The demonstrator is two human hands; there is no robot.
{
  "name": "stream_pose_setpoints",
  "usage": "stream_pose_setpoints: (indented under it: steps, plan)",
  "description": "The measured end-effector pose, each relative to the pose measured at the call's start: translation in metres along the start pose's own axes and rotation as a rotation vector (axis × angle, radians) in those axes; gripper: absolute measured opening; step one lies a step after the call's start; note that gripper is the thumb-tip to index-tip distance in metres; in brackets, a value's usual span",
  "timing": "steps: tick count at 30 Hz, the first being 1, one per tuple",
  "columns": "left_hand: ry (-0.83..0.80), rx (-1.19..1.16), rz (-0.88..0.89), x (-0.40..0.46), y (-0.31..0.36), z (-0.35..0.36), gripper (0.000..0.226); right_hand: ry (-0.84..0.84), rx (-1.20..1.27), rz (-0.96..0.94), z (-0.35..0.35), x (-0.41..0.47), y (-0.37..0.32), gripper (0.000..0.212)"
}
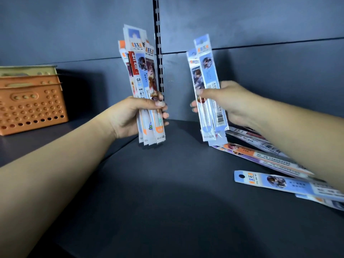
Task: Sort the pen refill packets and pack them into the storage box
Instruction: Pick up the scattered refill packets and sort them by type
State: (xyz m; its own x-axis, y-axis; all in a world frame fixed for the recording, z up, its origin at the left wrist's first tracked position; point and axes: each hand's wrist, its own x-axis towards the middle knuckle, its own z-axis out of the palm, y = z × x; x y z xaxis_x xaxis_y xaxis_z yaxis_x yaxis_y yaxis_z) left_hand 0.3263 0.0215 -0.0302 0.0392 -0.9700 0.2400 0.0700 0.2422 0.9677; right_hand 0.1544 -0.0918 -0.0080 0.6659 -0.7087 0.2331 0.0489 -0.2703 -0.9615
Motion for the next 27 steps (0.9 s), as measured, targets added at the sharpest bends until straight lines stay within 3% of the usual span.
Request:
stream_pose_setpoints:
  steps: [7, 10, 15, 22, 27]
  plan:
    - [0.073, 0.021, 0.032, -0.002, 0.0, 0.005, 0.014, -0.019, 0.166, -0.125, 0.005, -0.004, -0.001, 0.024]
    - [0.065, 0.019, 0.016, -0.001, 0.0, 0.003, 0.019, -0.042, 0.167, -0.136, 0.003, -0.003, -0.002, 0.017]
    - [0.085, 0.029, -0.011, 0.0, -0.003, 0.005, 0.025, -0.06, 0.369, -0.125, -0.001, -0.003, -0.006, 0.008]
    - [0.083, -0.045, -0.065, 0.002, -0.005, 0.011, 0.017, -0.096, 0.174, -0.042, 0.01, -0.012, 0.006, 0.014]
    - [-0.108, -0.129, -0.11, 0.002, -0.008, 0.026, 0.03, -0.076, 0.222, -0.104, 0.018, -0.018, -0.008, 0.017]
